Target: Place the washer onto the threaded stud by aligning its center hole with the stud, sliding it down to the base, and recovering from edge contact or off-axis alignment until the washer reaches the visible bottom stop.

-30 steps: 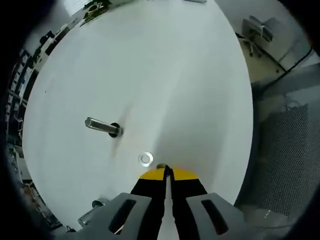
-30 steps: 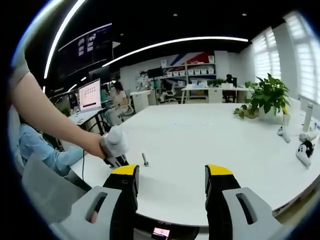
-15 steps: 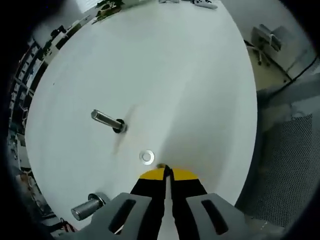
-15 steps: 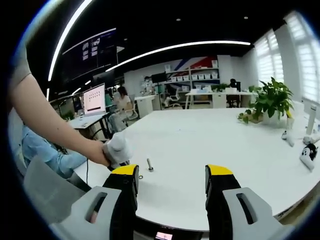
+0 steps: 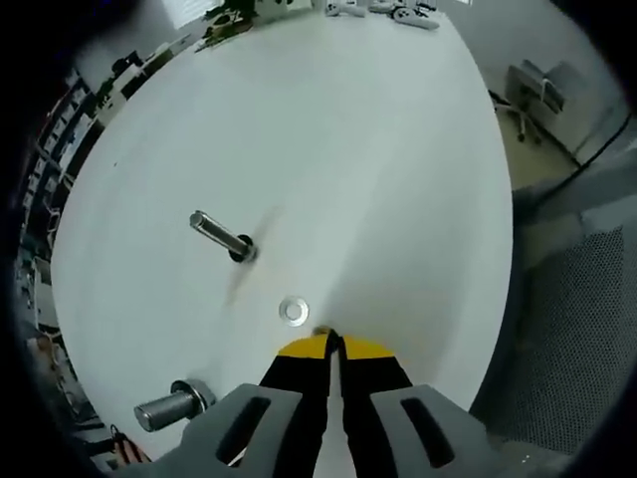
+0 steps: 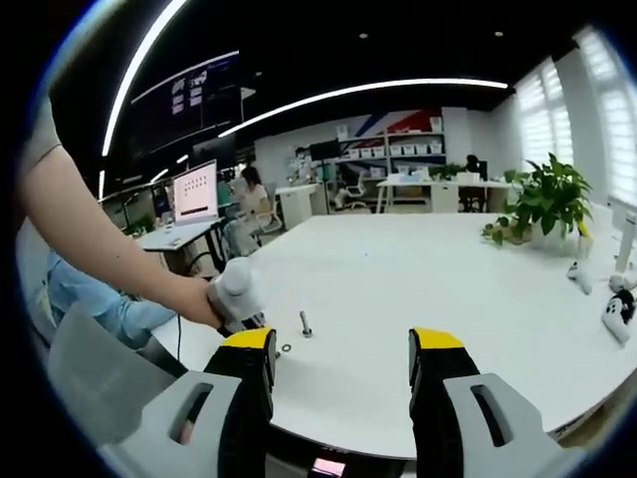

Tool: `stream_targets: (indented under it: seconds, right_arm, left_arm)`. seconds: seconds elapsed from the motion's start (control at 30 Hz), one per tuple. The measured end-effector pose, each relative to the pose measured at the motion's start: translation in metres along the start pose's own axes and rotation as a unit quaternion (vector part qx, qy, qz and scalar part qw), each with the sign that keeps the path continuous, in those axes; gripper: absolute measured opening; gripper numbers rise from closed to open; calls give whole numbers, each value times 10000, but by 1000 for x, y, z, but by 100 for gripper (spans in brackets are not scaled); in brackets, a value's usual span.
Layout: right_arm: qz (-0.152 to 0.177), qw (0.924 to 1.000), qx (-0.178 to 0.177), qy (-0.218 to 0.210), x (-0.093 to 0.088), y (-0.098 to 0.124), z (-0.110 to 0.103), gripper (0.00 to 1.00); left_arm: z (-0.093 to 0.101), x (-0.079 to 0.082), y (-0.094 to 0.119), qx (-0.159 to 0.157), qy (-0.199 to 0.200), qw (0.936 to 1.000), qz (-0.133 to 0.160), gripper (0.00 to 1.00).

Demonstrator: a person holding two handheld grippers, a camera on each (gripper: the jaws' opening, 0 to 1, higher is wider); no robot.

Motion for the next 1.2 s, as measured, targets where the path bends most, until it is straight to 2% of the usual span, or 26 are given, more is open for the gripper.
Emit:
stream_targets:
  seconds: [0.13,0.27,0.37,0.47,0.6,0.73,0.93,1.2]
  right_arm:
    - [-67,9999,26,77,-1,-1,-2,56]
    - [-142,9999,-6,83,-4,-1,-1,56]
    - [-147,9998,-8,95,-4,-1,-1,56]
    - [-178,9998,-46,44,-5,-2,1,56]
    - [-190,9998,-65,6,-6,-1,2,56]
    - [-173,9998,-10,66,-4,-1,-1,56]
    - [-182,9997,50,168,-4,-2,-3,55]
    - [-78,9999,56,40,-2,-1,-2,55]
  left_arm:
    - [-1,0,0,-36,26,10000,-19,0]
    - [3,2,0,-8,-480,9984,-298,0]
    - [4,2,0,10,-464,9985,-287,0]
    - [1,0,2,-44,-225,9995,-211,0]
    - [3,-5,3,17,-121,9998,-154,0]
    - [5,-6,9,69,-148,9999,-33,0]
    - [0,1,27,213,-174,9993,238,0]
    - [1,9,55,393,-294,9982,351,0]
Point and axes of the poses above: the point that each gripper's makers call its tool centre point, and the gripper's own axes: y roughly backward along the fingers, z roughly to its right, x roughly out of its top, the point moved 7 cm from there along y, roughly backward along the fingers, and after that the axes turned 5 degrees about -x, right-handed, at the moved point
